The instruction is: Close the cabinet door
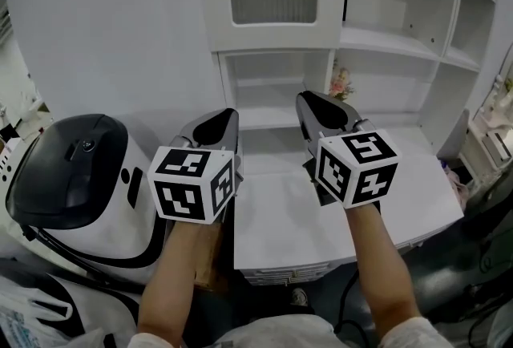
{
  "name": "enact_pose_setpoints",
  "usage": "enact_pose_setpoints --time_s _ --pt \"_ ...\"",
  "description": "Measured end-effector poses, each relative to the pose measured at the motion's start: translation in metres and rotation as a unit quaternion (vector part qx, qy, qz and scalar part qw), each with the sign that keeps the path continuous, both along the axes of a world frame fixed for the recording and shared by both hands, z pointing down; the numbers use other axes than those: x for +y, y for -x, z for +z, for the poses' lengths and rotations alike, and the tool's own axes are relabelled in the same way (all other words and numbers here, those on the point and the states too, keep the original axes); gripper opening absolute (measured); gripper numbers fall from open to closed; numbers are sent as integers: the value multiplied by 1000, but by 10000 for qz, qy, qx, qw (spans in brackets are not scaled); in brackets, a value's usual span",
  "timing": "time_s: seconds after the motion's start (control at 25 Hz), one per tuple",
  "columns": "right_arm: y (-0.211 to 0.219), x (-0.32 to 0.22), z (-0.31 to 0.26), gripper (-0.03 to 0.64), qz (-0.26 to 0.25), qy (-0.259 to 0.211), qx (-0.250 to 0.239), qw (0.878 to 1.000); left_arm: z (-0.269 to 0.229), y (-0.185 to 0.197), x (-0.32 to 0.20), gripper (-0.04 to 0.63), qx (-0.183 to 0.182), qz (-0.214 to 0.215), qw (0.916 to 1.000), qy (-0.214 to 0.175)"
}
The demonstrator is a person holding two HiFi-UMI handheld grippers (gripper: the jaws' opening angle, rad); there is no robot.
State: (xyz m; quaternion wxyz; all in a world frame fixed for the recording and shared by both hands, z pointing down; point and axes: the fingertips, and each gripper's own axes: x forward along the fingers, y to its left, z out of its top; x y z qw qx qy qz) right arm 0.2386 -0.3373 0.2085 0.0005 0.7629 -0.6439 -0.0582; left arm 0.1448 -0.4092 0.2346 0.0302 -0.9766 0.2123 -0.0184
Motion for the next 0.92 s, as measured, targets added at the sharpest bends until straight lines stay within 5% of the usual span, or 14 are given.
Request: enact_pose_setpoints --time_s 0.92 --pt "15 25 2 3 92 1 -53 9999 -2 13 19 -5 24 96 9999 -84"
